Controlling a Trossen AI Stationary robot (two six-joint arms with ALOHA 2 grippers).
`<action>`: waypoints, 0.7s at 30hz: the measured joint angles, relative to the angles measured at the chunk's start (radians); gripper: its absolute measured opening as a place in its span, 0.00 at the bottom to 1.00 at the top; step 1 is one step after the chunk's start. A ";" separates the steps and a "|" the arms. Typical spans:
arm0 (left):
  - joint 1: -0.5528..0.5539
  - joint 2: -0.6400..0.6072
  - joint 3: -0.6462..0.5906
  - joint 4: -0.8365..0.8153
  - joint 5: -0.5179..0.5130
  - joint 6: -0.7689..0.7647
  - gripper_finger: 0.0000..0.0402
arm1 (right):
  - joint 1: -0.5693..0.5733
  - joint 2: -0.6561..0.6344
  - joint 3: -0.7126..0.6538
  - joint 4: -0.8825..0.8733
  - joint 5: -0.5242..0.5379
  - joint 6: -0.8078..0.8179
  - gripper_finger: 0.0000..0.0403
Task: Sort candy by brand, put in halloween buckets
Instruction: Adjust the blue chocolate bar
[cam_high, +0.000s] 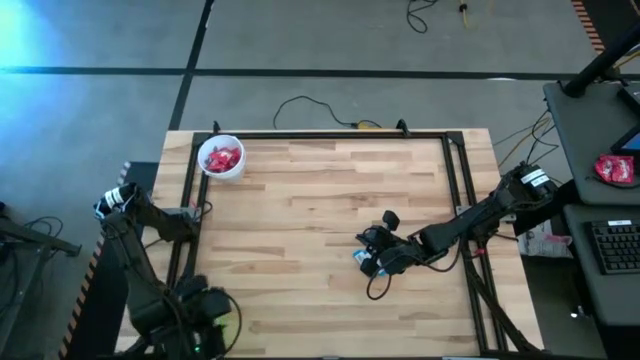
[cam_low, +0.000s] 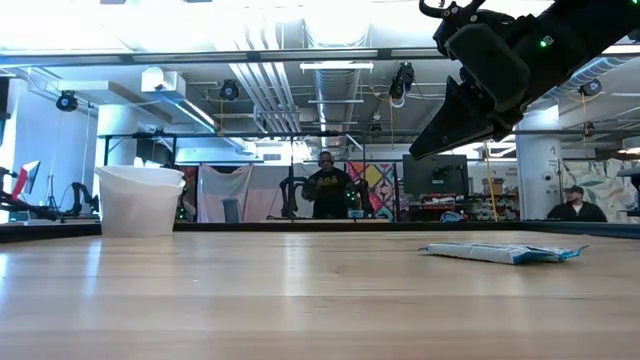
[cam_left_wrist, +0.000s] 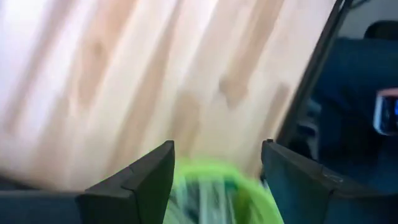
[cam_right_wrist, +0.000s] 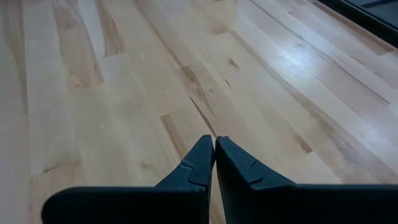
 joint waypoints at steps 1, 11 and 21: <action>0.017 -0.002 0.000 -0.001 -0.029 0.047 0.56 | 0.000 0.000 0.000 0.000 0.000 0.000 0.03; 0.254 -0.004 -0.167 0.175 -0.140 0.637 0.52 | 0.000 0.000 0.000 0.000 0.000 0.000 0.03; 0.571 0.002 -0.542 1.205 -0.095 1.287 0.47 | 0.000 0.000 0.000 0.000 0.000 0.000 0.03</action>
